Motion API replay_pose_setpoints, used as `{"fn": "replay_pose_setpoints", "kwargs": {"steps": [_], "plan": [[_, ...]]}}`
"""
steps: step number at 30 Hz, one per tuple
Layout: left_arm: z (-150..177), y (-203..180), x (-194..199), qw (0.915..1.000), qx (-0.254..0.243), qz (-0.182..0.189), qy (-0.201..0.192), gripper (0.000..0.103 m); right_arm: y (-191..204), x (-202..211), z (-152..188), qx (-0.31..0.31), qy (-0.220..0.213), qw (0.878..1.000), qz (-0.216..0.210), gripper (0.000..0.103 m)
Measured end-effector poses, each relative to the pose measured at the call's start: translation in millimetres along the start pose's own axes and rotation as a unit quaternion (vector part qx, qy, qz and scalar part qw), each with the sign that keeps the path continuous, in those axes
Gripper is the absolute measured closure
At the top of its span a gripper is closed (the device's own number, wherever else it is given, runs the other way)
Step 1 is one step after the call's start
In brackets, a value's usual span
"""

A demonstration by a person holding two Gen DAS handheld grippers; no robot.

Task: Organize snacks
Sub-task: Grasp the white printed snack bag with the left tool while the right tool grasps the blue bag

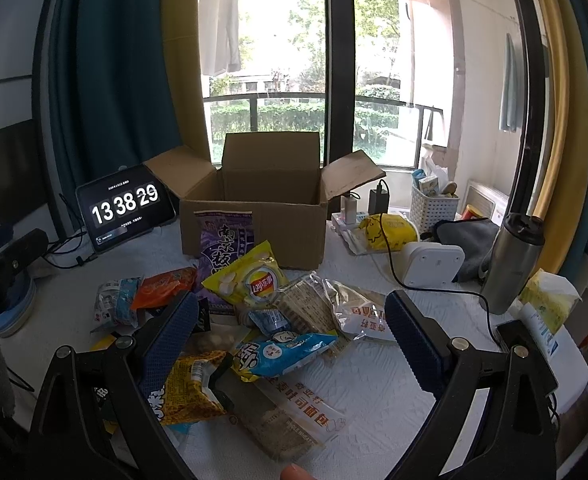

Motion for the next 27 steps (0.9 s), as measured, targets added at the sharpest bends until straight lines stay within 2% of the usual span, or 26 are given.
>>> {"fn": "replay_pose_setpoints", "kwargs": {"steps": [6, 12, 18, 27], "plan": [[16.1, 2.8, -18.5, 0.9994, -0.004, -0.006, 0.034, 0.0, -8.0, -19.1, 11.6, -0.01, 0.026, 1.0, 0.002, 0.006], [39.9, 15.0, -53.0, 0.9952, -0.001, -0.019, 0.096, 0.0, -16.4, -47.6, 23.4, -0.027, 0.064, 0.998, 0.0, 0.006], [67.4, 30.9, -94.9, 0.9864, -0.003, -0.045, 0.158, 0.0, -29.3, -79.4, 36.9, -0.041, 0.099, 0.994, 0.005, 0.006], [89.5, 62.6, -150.4, 0.9712, -0.004, -0.071, 0.227, 0.0, -49.1, -119.6, 54.6, -0.079, 0.147, 0.986, 0.004, 0.006]]}}
Point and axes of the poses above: each gripper's, at about its wrist camera, not at the fingertips, and x roughly against the way its jaws point, y to its left, z to its underside, the point moved 6 cm from there along -x, roughly the way its jaws point, and after that the axes turned 1 degree about -y, right-handed, at the moved point
